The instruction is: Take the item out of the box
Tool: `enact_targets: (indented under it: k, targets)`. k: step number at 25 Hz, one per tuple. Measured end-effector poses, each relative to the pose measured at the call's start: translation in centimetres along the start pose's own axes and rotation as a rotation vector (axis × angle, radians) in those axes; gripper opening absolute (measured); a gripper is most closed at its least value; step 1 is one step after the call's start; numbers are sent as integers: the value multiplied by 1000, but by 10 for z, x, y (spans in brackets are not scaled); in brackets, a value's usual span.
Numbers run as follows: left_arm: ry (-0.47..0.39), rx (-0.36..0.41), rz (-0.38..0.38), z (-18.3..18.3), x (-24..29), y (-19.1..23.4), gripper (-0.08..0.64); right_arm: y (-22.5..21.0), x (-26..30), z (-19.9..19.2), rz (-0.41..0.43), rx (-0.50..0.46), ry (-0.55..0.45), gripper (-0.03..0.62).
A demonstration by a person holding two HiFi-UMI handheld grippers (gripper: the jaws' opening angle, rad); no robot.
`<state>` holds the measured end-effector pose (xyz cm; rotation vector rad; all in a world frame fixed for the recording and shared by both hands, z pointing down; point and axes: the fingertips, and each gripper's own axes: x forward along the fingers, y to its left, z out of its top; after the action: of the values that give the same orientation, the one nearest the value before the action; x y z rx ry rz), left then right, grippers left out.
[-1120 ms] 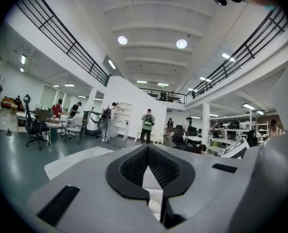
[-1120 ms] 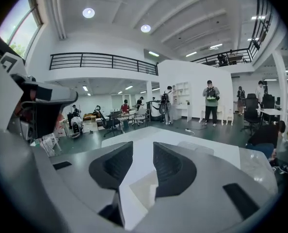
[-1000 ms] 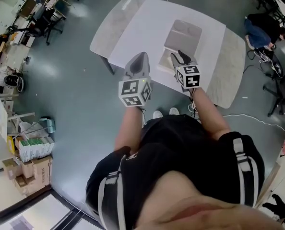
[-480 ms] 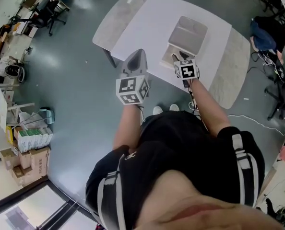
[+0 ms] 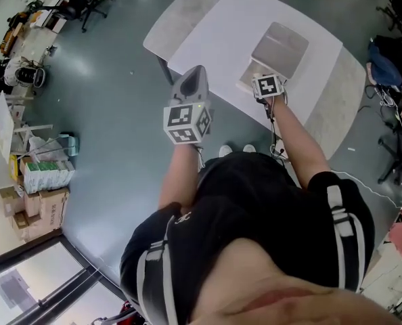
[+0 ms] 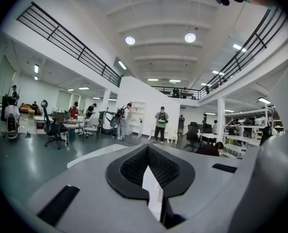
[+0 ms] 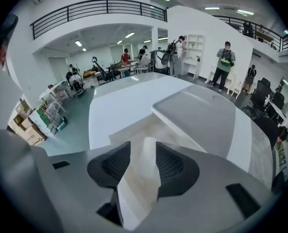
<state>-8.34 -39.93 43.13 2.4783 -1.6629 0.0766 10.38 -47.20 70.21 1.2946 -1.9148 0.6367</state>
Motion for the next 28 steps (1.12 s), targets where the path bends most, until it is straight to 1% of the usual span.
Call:
enact_targets:
  k: [3, 6, 11, 13, 16, 19, 23, 25, 28]
  targets:
    - [11, 1, 18, -2, -3, 8, 12, -1, 13, -7, -5, 0, 60, 152]
    - [18, -1, 34, -3, -8, 15, 12, 0, 26, -16, 14, 15, 127, 171]
    - [27, 4, 55, -7, -8, 20, 12, -6, 43, -27, 30, 23, 210, 173]
    - [30, 2, 63, -7, -9, 24, 12, -4, 47, -30, 38, 25, 259, 173]
    - [33, 3, 70, -7, -9, 27, 12, -6, 54, -35, 16, 8, 324, 173]
    - [32, 5, 68, -6, -8, 26, 12, -10, 61, -34, -13, -15, 348, 164]
    - [34, 7, 60, -5, -4, 23, 12, -7, 65, -34, 21, -63, 374, 157]
    - [37, 6, 56, -6, -2, 21, 12, -7, 60, -33, 14, -85, 366, 146]
    - [40, 2, 47, -8, -1, 20, 12, -4, 51, -30, -1, -93, 332, 143]
